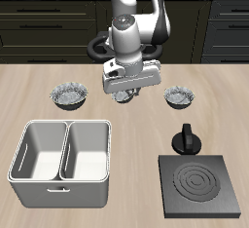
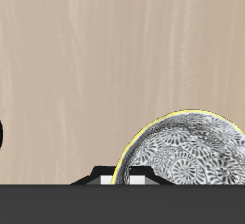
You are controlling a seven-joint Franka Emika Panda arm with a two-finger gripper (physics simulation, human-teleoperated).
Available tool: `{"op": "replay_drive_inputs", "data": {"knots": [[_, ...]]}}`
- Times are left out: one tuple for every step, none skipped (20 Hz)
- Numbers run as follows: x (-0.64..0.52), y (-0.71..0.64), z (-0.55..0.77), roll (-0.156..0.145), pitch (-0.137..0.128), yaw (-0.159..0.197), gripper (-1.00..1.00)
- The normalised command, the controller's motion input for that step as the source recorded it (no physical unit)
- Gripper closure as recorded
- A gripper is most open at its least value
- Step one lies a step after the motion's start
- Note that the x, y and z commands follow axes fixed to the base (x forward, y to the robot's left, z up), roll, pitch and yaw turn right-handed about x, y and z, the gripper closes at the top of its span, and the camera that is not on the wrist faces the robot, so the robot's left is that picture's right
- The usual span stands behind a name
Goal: Turn off the flat stove and place the smallest bowl on it
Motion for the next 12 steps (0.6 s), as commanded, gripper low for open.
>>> {"op": "replay_drive_inputs", "data": {"knots": [[-0.09, 0.08, 0.40, -0.023, -0.068, 0.061, 1.00], [-0.10, 0.11, 0.41, 0.004, -0.042, 0.041, 1.00], [-0.07, 0.11, 0.33, -0.007, -0.049, 0.045, 1.00], [-0.02, 0.12, 0.35, 0.010, -0.043, 0.033, 1.00], [0.01, 0.15, 0.74, -0.044, -0.115, 0.006, 1.00], [0.01, 0.19, 0.36, 0.006, -0.068, 0.037, 1.00], [0.04, 0.08, 0.25, -0.018, -0.029, -0.019, 1.00], [-0.01, 0.11, 0.18, 0.005, -0.033, 0.031, 1.00], [0.02, 0.19, 0.26, -0.015, -0.048, 0.050, 1.00], [0.11, 0.49, 0.61, -0.024, -0.090, 0.043, 1.00], [0.07, 0.26, 0.24, 0.025, -0.019, 0.004, 1.00], [0.09, 0.16, 0.27, -0.016, -0.030, 0.018, 1.00]]}}
